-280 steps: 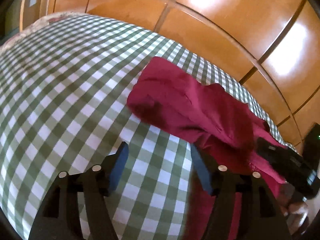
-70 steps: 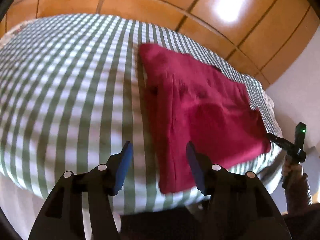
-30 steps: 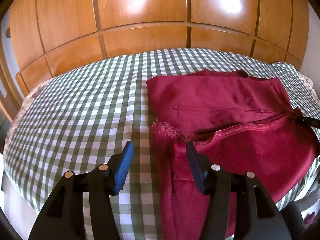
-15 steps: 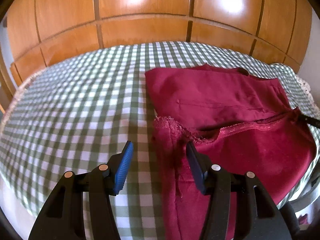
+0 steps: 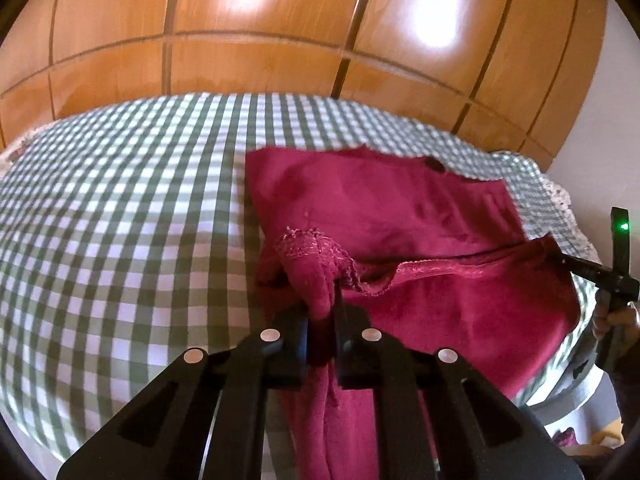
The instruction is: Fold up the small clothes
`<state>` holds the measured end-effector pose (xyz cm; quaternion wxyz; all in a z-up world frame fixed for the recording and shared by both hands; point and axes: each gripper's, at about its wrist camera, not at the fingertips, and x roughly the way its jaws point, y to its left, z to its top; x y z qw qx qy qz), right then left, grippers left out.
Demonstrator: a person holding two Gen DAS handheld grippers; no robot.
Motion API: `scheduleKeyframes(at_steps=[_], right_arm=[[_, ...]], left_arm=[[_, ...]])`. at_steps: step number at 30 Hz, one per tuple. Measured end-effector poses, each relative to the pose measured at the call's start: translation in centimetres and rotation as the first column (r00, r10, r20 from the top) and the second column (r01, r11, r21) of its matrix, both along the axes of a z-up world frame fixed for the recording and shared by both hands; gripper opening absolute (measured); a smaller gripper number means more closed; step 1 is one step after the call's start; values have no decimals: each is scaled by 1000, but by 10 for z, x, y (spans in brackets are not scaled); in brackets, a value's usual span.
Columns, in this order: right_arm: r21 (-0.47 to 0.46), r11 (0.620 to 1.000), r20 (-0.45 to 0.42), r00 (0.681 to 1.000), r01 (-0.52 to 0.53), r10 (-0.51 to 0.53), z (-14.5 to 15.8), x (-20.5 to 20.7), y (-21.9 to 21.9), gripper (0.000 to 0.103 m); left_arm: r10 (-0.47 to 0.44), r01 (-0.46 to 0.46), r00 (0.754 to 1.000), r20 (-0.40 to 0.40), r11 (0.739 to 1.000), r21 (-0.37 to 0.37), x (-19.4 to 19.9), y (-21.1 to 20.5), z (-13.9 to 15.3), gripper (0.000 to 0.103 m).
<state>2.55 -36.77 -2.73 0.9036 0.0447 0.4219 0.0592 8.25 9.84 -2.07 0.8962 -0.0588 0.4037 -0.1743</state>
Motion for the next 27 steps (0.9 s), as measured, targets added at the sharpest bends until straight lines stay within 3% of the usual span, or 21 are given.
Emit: scheduleKeyframes(at_steps=[6, 10, 13, 21, 27], right_arm=[[8, 999, 72, 997, -33, 32, 41, -15, 2, 7], [37, 999, 99, 995, -11, 7, 56, 13, -4, 7], [73, 997, 102, 994, 23, -30, 59, 49, -9, 7], [76, 992, 79, 991, 105, -111, 47, 152, -3, 7], [19, 988, -10, 988, 154, -154, 0, 197, -1, 7]], left_arm=[[-18, 20, 997, 78, 999, -25, -12, 6, 33, 7], [20, -14, 995, 93, 997, -69, 15, 12, 45, 7], [34, -28, 992, 121, 998, -51, 44, 8, 49, 7], [113, -111, 989, 99, 994, -24, 141, 0, 39, 7], [162, -163, 987, 15, 984, 79, 191, -12, -3, 7]])
